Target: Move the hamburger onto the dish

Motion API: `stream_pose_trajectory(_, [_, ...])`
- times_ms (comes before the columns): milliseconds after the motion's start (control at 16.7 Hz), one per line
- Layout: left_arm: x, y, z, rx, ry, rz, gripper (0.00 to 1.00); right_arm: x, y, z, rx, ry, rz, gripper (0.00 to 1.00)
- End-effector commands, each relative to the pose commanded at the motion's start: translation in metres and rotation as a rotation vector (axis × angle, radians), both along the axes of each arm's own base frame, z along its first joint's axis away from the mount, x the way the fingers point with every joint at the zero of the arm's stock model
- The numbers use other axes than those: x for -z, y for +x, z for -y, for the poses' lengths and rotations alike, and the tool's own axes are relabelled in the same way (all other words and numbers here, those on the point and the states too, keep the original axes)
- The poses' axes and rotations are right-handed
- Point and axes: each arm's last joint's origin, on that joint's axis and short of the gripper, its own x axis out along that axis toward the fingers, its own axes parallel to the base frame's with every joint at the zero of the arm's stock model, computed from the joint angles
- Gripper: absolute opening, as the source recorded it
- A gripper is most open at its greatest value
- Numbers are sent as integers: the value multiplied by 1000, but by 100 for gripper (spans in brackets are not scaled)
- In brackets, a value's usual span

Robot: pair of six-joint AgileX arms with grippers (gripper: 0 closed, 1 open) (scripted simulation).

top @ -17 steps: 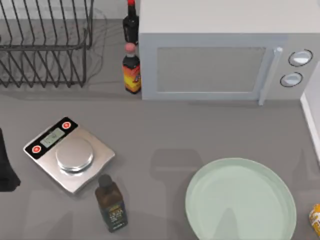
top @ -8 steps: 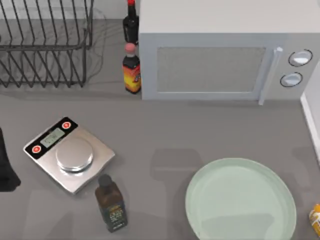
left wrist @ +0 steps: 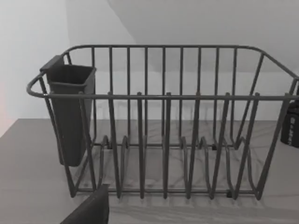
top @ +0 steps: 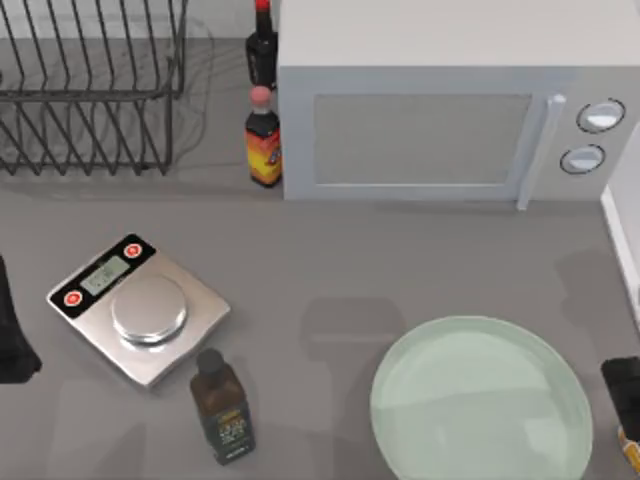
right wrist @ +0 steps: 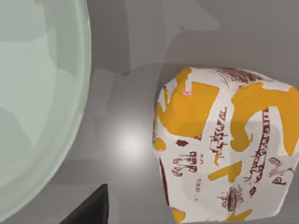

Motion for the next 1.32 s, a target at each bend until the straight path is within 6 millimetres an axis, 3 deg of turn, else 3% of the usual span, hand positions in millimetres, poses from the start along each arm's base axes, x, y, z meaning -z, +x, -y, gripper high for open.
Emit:
stream_pose_trajectory(480, [0, 0, 0, 0, 0, 0, 100, 4, 3, -1, -1, -7, -32, 100])
stream_pose_trajectory(1020, [0, 0, 0, 0, 0, 0, 100, 76, 5, -2, -3, -6, -27, 100])
stream_pose_trajectory(1320, [0, 0, 0, 0, 0, 0, 100, 80, 4, -2, -3, -7, -31, 100])
